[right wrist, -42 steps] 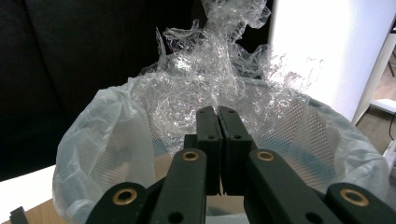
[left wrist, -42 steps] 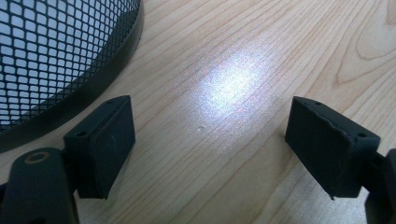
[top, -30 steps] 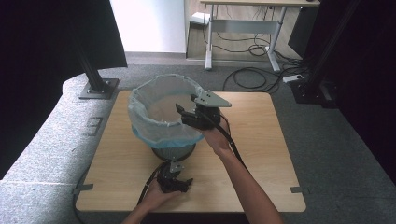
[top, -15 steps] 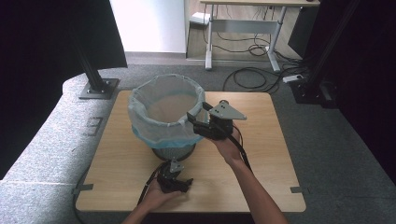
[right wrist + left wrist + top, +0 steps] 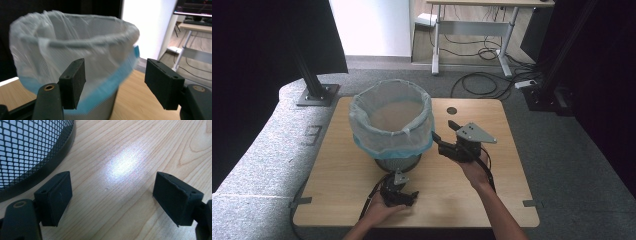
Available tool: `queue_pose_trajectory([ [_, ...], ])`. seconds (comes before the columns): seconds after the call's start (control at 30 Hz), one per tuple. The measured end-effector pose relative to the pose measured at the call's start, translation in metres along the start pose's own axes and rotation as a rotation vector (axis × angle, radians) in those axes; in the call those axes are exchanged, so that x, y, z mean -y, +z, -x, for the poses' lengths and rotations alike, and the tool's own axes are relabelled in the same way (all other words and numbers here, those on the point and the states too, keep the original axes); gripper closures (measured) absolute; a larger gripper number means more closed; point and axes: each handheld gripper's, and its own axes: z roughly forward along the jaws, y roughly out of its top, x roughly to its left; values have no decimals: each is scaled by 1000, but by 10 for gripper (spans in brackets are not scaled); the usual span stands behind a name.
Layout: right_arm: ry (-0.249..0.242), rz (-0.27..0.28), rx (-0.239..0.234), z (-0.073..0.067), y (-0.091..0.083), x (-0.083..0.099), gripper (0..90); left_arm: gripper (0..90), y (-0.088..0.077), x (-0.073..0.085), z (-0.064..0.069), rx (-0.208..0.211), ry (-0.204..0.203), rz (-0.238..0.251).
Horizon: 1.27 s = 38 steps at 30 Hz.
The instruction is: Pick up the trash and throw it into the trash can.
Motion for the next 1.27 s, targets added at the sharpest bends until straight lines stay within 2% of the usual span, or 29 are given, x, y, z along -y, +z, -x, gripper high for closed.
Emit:
queue_pose_trajectory([
  [0.33, 27, -82, 77, 25, -22, 38, 320, 158, 0, 0, 0, -1, 1, 0],
  [0.6, 49, -161, 130, 40, -31, 70, 321, 159, 0, 0, 0, -2, 1, 0],
  [0.87, 99, -199, 184, 53, -33, 92, 323, 159, 0, 0, 0, 0, 1, 0],
  [1.0, 96, -236, 194, 56, -28, 102, 323, 159, 0, 0, 0, 0, 0, 1],
  [1.27, 81, -247, 195, 55, -26, 104, 322, 159, 0, 0, 0, -2, 1, 1],
])
